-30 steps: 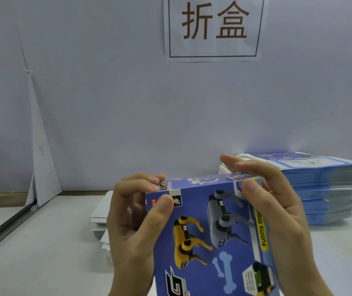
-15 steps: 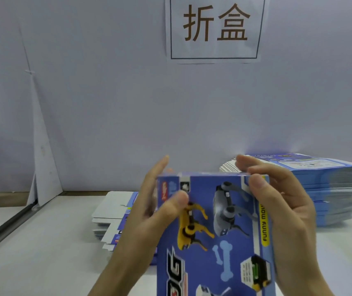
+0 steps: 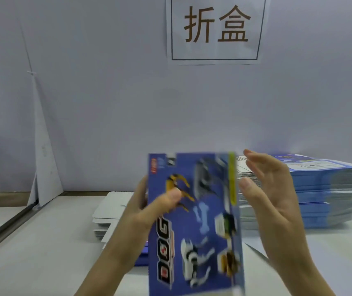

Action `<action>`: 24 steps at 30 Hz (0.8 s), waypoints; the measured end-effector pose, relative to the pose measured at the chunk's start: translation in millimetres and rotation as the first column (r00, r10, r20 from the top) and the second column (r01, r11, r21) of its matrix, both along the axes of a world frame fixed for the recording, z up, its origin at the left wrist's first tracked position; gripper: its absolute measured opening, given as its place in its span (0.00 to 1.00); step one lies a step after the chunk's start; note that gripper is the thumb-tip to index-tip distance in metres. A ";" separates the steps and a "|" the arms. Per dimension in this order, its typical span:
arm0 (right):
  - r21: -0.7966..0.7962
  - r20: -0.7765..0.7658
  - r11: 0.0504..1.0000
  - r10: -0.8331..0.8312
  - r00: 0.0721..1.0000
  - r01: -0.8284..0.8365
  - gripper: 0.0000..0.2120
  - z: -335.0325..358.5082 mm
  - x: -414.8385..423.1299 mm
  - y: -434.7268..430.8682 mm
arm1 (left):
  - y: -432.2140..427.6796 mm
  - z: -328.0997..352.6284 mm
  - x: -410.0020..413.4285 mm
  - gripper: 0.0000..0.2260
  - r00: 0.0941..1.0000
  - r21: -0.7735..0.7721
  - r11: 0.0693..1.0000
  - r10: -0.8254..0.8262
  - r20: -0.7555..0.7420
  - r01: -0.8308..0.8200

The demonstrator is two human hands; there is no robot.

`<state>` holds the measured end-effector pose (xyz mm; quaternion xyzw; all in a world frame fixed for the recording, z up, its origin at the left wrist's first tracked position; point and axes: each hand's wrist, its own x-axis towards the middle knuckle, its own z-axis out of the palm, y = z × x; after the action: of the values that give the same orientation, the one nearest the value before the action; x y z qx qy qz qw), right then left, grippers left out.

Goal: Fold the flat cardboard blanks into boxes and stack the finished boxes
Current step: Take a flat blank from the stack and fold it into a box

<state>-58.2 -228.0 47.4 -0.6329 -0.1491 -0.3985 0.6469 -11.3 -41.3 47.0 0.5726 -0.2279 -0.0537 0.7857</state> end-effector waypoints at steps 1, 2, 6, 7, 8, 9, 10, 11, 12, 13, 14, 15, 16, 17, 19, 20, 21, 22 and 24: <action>-0.028 -0.053 1.000 0.004 0.999 -0.006 0.16 0.1 0.5 -1.6 | 1.0 0.4 2.5 0.24 0.998 -0.061 0.996 0.058 -0.038 -0.060; -0.066 -0.129 0.997 0.019 0.991 -0.028 0.18 0.6 0.5 -4.2 | 3.2 0.7 5.2 0.23 0.992 -0.117 0.987 0.099 -0.076 -0.107; -0.357 -0.479 0.898 0.059 0.876 -0.256 0.16 5.4 -2.2 -18.7 | 15.1 0.0 13.3 0.14 0.972 -0.148 0.973 0.149 -0.181 -0.176; -0.386 -0.534 0.860 0.087 0.841 -0.334 0.16 6.6 -3.4 -20.7 | 16.8 -2.3 15.5 0.16 0.966 -0.139 0.973 0.152 -0.210 -0.184; -0.375 -0.574 0.832 0.138 0.807 -0.409 0.16 6.6 -4.0 -22.6 | 17.5 -3.8 17.2 0.18 0.960 -0.136 0.973 0.150 -0.235 -0.185; -0.367 -0.597 0.809 0.174 0.783 -0.459 0.18 5.6 -4.3 -24.5 | 17.2 -5.1 18.7 0.18 0.956 -0.137 0.973 0.147 -0.252 -0.185; -0.380 -0.602 0.796 0.175 0.779 -0.472 0.22 4.2 -3.6 -25.8 | 17.1 -5.4 19.1 0.18 0.953 -0.145 0.970 0.150 -0.264 -0.193; -0.407 -0.597 0.793 0.145 0.789 -0.454 0.25 2.4 -2.3 -27.0 | 17.7 -5.5 20.4 0.18 0.951 -0.164 0.963 0.165 -0.263 -0.213; -0.409 -0.588 0.809 0.120 0.800 -0.422 0.27 0.8 0.0 -27.7 | 18.9 -5.6 21.8 0.17 0.951 -0.191 0.955 0.175 -0.254 -0.227; -0.385 -0.580 0.834 0.114 0.807 -0.394 0.28 0.1 2.0 -28.1 | 21.9 -7.5 22.5 0.18 0.957 -0.221 0.950 0.167 -0.235 -0.220; -0.347 -0.576 0.855 0.128 0.807 -0.384 0.30 0.1 3.4 -28.6 | 22.2 -5.1 23.9 0.21 0.972 -0.232 0.957 0.125 -0.200 -0.171; -0.313 -0.579 0.865 0.153 0.801 -0.392 0.32 0.6 4.1 -29.1 | 21.9 -2.4 23.9 0.28 0.988 -0.211 0.973 0.062 -0.142 -0.091; -0.284 -0.589 0.868 0.177 0.788 -0.407 0.34 0.7 4.8 -29.8 | 20.2 0.1 23.9 0.38 0.997 -0.146 0.989 0.000 -0.076 -0.012; -0.260 -0.600 0.873 0.189 0.777 -0.413 0.36 0.5 5.1 -30.3 | 17.9 1.0 25.5 0.47 0.999 -0.091 0.995 -0.031 -0.020 0.029; -0.240 -0.592 0.908 0.143 0.793 -0.343 0.33 -0.1 6.4 -31.1 | 15.5 -0.8 27.2 0.53 0.997 -0.040 0.998 -0.048 0.056 0.051; -0.229 -0.568 0.935 0.098 0.817 -0.271 0.29 -0.1 7.7 -31.1 | 15.0 -3.3 25.7 0.51 0.995 -0.001 0.999 -0.040 0.092 0.040; -0.210 -0.537 0.959 0.050 0.842 -0.191 0.24 0.0 8.6 -31.0 | 14.7 -5.6 22.0 0.48 0.990 0.070 0.997 -0.023 0.136 0.014; -0.181 -0.509 0.975 0.020 0.861 -0.130 0.19 0.2 9.3 -30.9 | 15.1 -7.8 18.2 0.47 0.983 0.164 0.986 -0.002 0.184 -0.029; -0.092 -0.484 0.993 0.019 0.875 -0.072 0.14 1.7 9.6 -30.1 | 16.7 -11.0 15.1 0.49 0.973 0.315 0.942 0.042 0.228 -0.114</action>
<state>-48.6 -258.1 49.1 -0.7424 -0.0191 -0.2043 0.6378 3.8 -24.7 36.0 0.7055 -0.2778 0.0040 0.6520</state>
